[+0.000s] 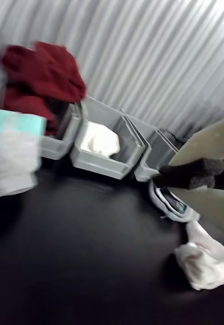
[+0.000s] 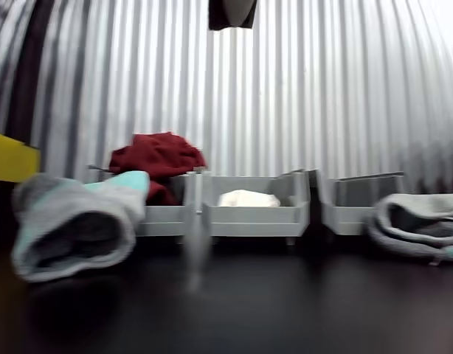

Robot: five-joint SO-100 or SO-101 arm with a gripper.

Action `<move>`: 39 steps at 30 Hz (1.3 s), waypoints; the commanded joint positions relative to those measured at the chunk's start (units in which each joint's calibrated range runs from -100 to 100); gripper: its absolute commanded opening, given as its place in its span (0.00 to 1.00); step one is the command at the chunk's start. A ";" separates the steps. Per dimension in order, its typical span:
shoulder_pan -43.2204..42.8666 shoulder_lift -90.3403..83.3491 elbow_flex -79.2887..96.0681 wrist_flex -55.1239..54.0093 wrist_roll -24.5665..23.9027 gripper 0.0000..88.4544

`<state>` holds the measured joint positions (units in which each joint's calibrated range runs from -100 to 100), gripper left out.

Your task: Put the sock in the container

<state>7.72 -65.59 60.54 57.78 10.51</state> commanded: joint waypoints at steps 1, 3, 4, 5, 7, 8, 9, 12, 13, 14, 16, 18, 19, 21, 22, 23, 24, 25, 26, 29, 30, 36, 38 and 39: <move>7.35 10.76 -10.59 0.20 -0.01 0.01; 11.13 15.19 -13.20 0.20 0.17 0.01; 13.01 17.29 -14.28 0.20 0.22 0.01; 14.83 19.13 -15.18 0.20 0.22 0.01; 18.84 22.47 -16.45 0.20 0.85 0.01; 20.57 23.64 -16.72 0.20 2.00 0.01; 22.22 24.73 -16.72 0.20 3.37 0.01; 28.36 25.99 -16.36 0.20 4.69 0.02; 30.65 25.90 -16.09 0.20 4.80 0.02; 32.77 25.90 -16.00 0.20 4.80 0.02; 37.34 25.99 -16.00 0.29 4.86 0.02; 41.35 26.49 -16.54 0.29 4.97 0.01; 43.32 26.65 -16.72 0.29 5.49 0.01; 46.31 26.82 -16.54 0.29 7.32 0.01; 47.49 26.82 -16.18 0.29 7.89 0.01; 48.51 26.82 -16.00 0.29 8.23 0.01; 49.30 26.82 -16.00 0.20 8.35 0.01; 49.85 26.91 -16.09 0.20 8.35 0.01; 50.24 26.91 -16.18 0.12 8.35 0.01; 50.40 27.91 -16.63 -0.05 9.32 0.01; 50.48 28.91 -16.72 -0.48 9.32 0.01; 52.13 39.87 -24.47 -0.56 8.81 0.01; 52.13 45.14 -28.17 -0.56 8.81 0.02; 52.05 47.57 -30.06 -0.56 8.81 0.02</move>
<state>59.89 -24.65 37.93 57.78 19.55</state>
